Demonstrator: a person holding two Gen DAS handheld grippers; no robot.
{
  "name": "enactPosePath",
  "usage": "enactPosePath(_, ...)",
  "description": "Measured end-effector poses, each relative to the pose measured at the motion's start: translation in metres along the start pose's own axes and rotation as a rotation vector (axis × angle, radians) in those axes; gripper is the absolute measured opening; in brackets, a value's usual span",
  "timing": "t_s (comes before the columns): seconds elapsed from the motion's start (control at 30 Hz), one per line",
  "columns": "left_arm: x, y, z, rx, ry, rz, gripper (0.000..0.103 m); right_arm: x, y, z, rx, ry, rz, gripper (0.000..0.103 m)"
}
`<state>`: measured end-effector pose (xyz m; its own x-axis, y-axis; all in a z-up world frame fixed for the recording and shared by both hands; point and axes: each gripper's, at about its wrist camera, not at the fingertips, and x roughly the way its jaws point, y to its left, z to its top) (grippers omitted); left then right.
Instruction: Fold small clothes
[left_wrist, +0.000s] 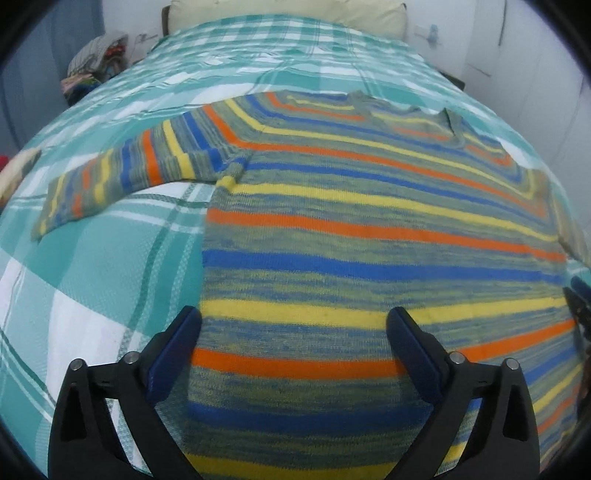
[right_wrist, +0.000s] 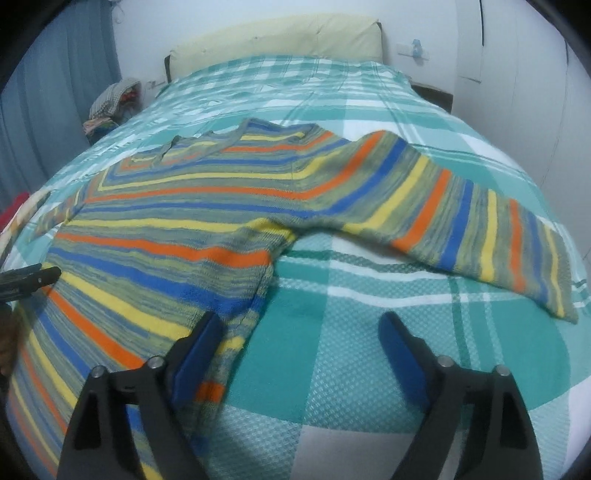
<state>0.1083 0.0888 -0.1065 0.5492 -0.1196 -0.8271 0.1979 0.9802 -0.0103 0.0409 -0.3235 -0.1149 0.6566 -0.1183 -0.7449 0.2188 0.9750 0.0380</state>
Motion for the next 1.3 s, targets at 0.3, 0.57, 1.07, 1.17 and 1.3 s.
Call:
enactPosePath(0.3, 0.0035, -0.0029, -0.0023, 0.018, 0.003, 0.032, 0.103, 0.0051, 0.0048, -0.002, -0.022, 0.018, -0.006, 0.099)
enactPosePath(0.57, 0.0035, -0.0052, -0.004, 0.025, -0.001, 0.049, 0.103, 0.0059, 0.0056, -0.002, -0.025, 0.021, -0.006, 0.102)
enactPosePath(1.07, 0.0044, -0.0039, -0.0042, 0.027, -0.005, 0.055, 0.103, 0.0057, 0.0054, -0.002, -0.025, 0.02, -0.006, 0.103)
enactPosePath(1.17, 0.005, -0.0037, -0.0036, 0.027, -0.004, 0.059, 0.103, 0.0057, 0.0055, -0.002, -0.025, 0.02, -0.007, 0.103)
enactPosePath(1.3, 0.0058, -0.0039, -0.003, 0.03, -0.004, 0.065, 0.103, 0.0057, 0.0054, -0.002, -0.025, 0.02, -0.006, 0.103)
